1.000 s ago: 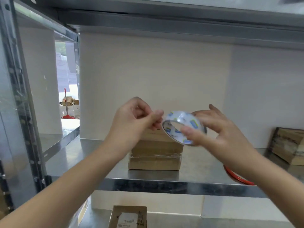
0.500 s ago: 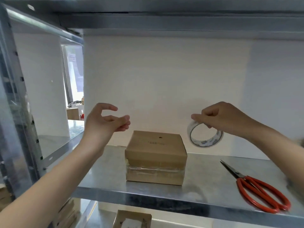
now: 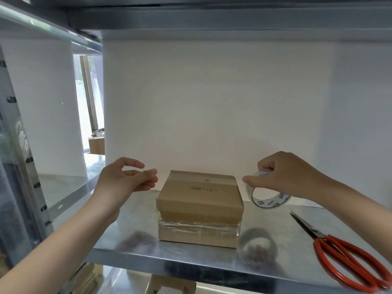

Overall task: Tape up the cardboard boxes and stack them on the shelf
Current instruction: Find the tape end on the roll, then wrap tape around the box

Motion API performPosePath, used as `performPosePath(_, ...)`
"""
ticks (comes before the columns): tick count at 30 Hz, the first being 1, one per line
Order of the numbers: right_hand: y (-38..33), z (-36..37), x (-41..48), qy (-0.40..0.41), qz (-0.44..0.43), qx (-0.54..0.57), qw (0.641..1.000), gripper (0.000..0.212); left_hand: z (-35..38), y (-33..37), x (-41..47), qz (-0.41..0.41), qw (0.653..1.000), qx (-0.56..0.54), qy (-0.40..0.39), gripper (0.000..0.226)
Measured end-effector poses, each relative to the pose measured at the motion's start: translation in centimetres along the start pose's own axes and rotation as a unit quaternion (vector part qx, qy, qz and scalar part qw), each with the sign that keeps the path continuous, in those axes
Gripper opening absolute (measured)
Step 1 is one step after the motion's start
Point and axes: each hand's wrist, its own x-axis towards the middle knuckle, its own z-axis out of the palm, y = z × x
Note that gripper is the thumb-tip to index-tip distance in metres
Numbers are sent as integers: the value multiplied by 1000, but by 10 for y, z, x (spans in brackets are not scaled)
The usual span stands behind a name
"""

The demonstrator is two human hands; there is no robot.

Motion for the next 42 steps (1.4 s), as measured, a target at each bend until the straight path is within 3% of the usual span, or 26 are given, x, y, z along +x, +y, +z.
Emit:
performPosePath(5,3,19,-3,8,-12,-2,1000,63,10,-22,-11,-61,997,22,-33,20)
performPosePath(8,0,33,-5,25,-20,-5,999,63,24,-37,-20,-85,984,127,-91,8)
performPosePath(11,5,39,-8,58,-14,7,998,62,18,-35,-9,-82,966,206,-134,15)
performPosePath(14,8,41,-10,47,-11,42,998,60,7,2,12,53,960,275,-27,15)
performPosePath(15,7,41,-10,41,-14,52,998,59,10,19,13,116,956,270,-14,13)
performPosePath(16,5,42,-11,37,-17,62,997,59,20,34,9,167,951,256,-51,13)
performPosePath(18,0,42,-12,25,-24,79,996,59,52,54,-9,214,897,322,-215,30)
performPosePath(20,-3,41,-16,5,-19,89,996,56,86,53,-24,211,781,460,-365,65)
performPosePath(22,-5,40,-19,-9,-12,85,996,52,102,47,-30,191,693,551,-423,81)
performPosePath(25,-5,38,-20,-11,-4,90,996,54,102,48,-26,162,669,560,-461,86)
performPosePath(29,-7,37,-24,-26,1,120,992,58,94,59,-23,82,712,482,-505,90)
performPosePath(30,-6,38,-24,-21,3,122,992,61,91,62,-23,77,707,478,-516,94)
performPosePath(32,-5,37,-24,-10,4,114,993,63,88,67,-24,87,644,548,-527,110)
performPosePath(34,-9,34,-25,-13,-3,113,994,64,90,69,-28,117,588,633,-490,115)
performPosePath(35,-12,30,-26,-23,-4,131,991,63,93,70,-31,147,590,644,-465,112)
performPosePath(36,-15,23,-26,-32,-3,166,986,60,93,72,-33,183,613,628,-442,107)
performPosePath(39,-18,-10,-24,-10,-6,307,951,42,83,72,-34,243,750,477,-388,96)
performPosePath(42,-25,-41,-16,74,-15,397,915,43,72,57,-40,233,878,228,-350,90)
